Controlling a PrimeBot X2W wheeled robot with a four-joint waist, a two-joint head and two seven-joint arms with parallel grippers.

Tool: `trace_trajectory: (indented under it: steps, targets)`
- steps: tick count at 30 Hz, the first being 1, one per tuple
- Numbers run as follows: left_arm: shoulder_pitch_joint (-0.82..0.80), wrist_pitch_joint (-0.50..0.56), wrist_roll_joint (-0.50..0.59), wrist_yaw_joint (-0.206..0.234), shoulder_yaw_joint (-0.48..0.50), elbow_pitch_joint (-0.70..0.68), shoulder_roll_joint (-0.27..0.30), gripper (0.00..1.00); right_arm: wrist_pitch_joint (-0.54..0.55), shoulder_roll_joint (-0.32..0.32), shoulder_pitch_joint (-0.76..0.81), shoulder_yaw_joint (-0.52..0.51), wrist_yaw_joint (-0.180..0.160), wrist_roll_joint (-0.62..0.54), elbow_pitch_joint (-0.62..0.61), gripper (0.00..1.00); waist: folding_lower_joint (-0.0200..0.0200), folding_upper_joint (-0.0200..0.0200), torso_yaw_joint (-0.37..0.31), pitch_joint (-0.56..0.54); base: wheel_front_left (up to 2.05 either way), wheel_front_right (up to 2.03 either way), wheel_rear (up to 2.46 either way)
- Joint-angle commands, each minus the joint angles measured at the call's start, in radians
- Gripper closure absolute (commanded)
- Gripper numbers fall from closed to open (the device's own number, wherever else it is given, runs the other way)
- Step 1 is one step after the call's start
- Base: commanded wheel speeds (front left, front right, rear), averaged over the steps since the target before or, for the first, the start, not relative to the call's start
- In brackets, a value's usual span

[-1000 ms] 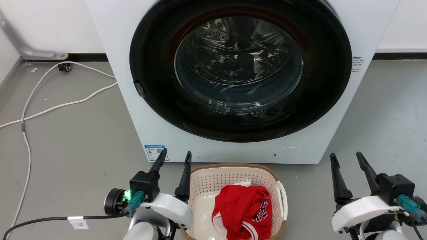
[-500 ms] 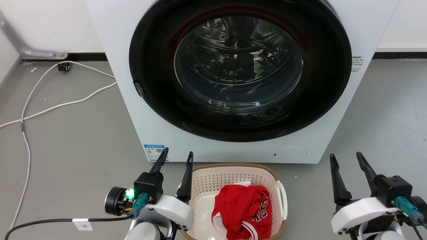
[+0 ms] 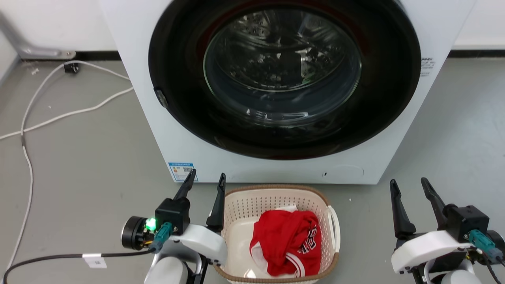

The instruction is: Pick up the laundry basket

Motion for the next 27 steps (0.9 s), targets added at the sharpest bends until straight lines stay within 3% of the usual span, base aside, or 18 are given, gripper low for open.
trace_trajectory:
  steps: [1, 10, 27]
  targets:
    - [-0.018, -0.002, 0.002, 0.005, 0.003, 0.002, 0.0, 0.0, -0.002, 0.003, -0.017, 0.0, 0.0, 0.007, 0.004, 0.0, 0.0, 0.0, -0.003, 0.027, 0.0, 0.0, 0.0]
    - [-0.115, -0.002, 0.005, 0.001, 0.024, 0.073, 0.0, 0.0, -0.014, -0.037, -0.122, 0.032, 0.0, 0.051, 0.085, 0.0, 0.0, 0.0, -0.027, 0.245, 0.0, 0.0, 0.0]
    - [-0.373, -0.002, -0.042, -0.039, 0.11, 0.324, 0.022, 0.0, -0.058, -0.084, -0.447, 0.186, 0.0, 0.178, 0.444, 0.0, 0.0, 0.0, -0.062, 0.611, 0.0, 0.0, 0.0]
